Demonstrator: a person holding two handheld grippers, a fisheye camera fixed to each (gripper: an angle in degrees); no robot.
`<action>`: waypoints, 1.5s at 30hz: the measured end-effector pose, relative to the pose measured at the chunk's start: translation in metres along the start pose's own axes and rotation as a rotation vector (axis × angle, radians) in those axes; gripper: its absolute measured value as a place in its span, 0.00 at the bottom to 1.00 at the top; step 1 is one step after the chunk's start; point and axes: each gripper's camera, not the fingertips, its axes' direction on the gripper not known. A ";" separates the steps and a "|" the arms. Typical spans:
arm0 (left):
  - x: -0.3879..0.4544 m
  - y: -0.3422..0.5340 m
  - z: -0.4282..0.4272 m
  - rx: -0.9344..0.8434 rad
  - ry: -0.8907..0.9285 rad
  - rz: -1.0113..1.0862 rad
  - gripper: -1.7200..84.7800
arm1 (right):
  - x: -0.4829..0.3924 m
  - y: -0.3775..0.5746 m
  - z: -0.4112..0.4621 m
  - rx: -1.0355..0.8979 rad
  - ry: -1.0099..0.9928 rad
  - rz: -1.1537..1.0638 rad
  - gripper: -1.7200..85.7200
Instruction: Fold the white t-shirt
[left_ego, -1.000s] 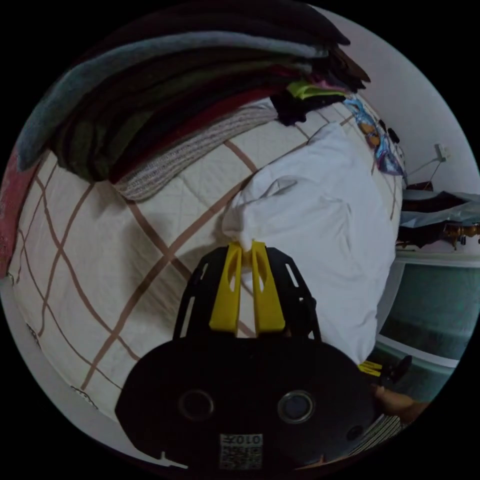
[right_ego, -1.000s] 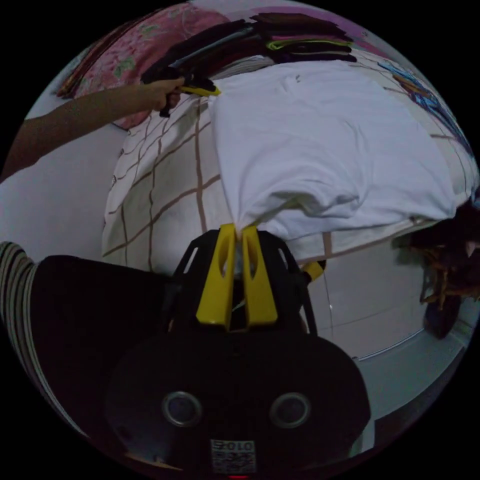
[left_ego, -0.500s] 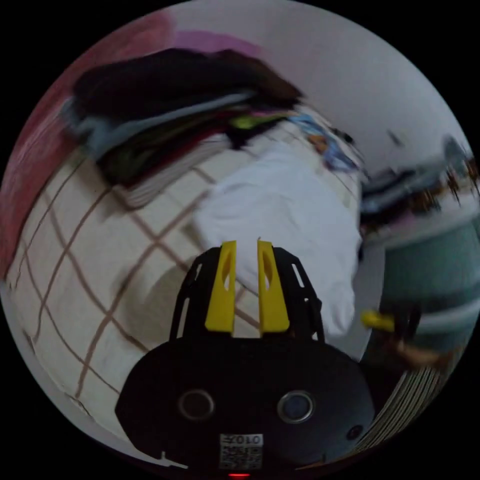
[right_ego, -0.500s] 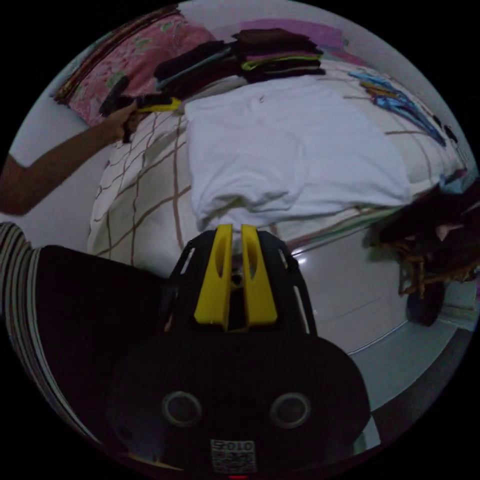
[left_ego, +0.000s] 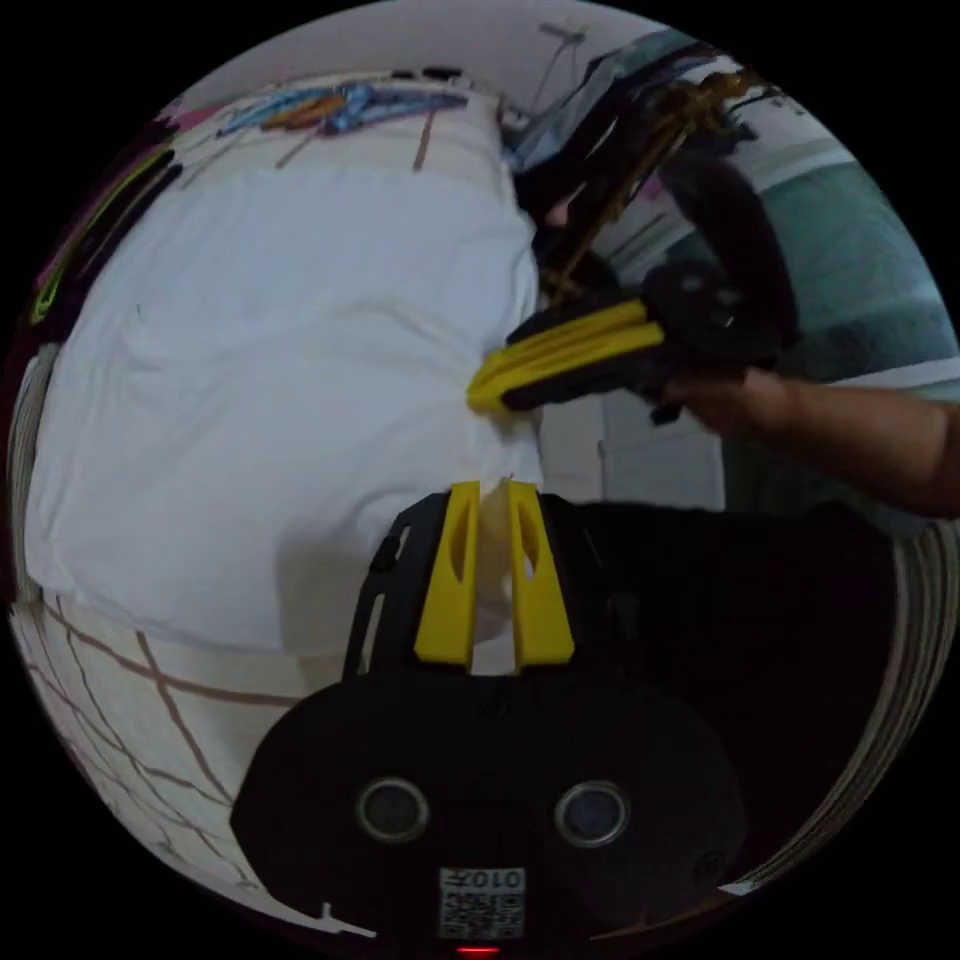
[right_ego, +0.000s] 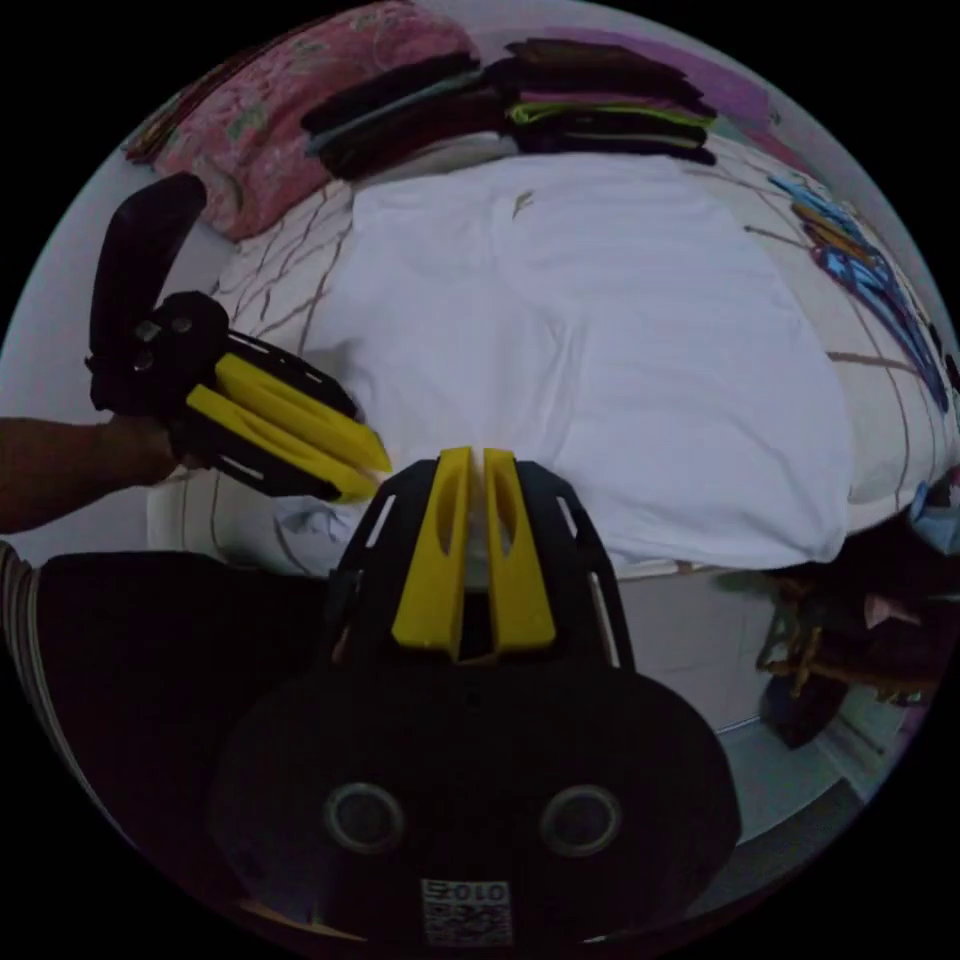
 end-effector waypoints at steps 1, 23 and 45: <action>0.002 -0.001 0.010 -0.014 -0.007 -0.022 0.08 | 0.009 0.001 0.002 -0.029 -0.017 -0.028 0.07; 0.065 -0.013 -0.080 0.500 -0.297 -0.228 0.06 | 0.174 0.081 -0.150 0.247 0.165 0.065 0.08; -0.032 -0.403 -0.048 0.189 -0.388 -0.070 0.13 | 0.486 0.055 -0.114 0.003 -0.100 0.084 0.14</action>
